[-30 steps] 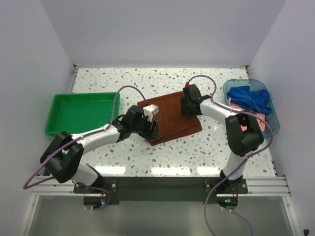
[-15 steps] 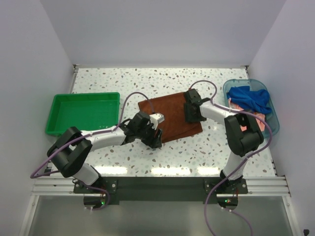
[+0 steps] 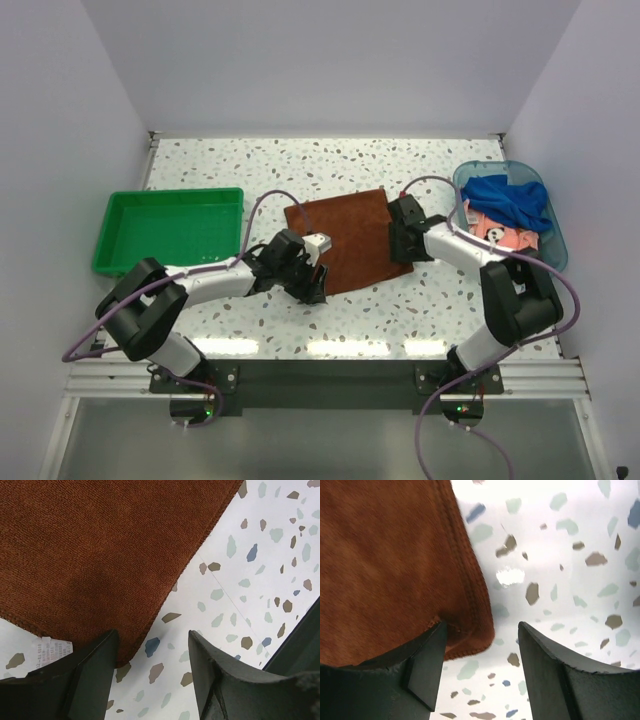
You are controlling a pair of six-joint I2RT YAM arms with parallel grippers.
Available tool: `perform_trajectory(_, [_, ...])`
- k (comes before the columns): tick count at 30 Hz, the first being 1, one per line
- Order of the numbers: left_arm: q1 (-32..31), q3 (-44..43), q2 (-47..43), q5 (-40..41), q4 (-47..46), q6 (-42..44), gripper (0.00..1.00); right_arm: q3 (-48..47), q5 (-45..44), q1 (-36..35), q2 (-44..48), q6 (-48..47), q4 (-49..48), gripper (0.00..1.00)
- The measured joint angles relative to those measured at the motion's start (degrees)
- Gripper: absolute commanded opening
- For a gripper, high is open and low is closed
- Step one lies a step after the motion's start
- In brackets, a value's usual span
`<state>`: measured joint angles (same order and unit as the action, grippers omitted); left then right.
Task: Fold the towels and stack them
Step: Fold the towel
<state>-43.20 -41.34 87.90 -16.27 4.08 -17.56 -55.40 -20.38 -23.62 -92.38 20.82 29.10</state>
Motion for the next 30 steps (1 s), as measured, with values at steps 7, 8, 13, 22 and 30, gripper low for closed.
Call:
perform_trajectory(7, [0.0, 0.0, 0.0, 1.0, 0.0, -1.6, 0.62, 5.9, 0.8, 2.6, 6.0, 2.3, 0.2, 0.61])
perform_trajectory(8, [0.0, 0.0, 0.0, 1.4, 0.1, -1.9, 0.61, 6.3, 1.1, 3.1, 6.8, 2.6, 0.3, 0.61])
perform_trajectory(13, [0.0, 0.0, 0.0, 4.4, 0.8, -3.1, 0.59, 6.6, 4.2, 4.1, 9.5, 3.8, 0.2, 0.61])
perform_trajectory(22, [1.8, -5.1, 3.2, 9.7, 5.2, -2.3, 0.6, 4.1, 12.4, 4.1, 10.6, 5.1, -2.0, 0.59])
perform_trajectory(30, [3.5, -9.1, 4.5, 12.6, 8.3, -0.9, 0.66, 3.2, 15.7, 3.3, 7.2, 8.7, -3.1, 0.57])
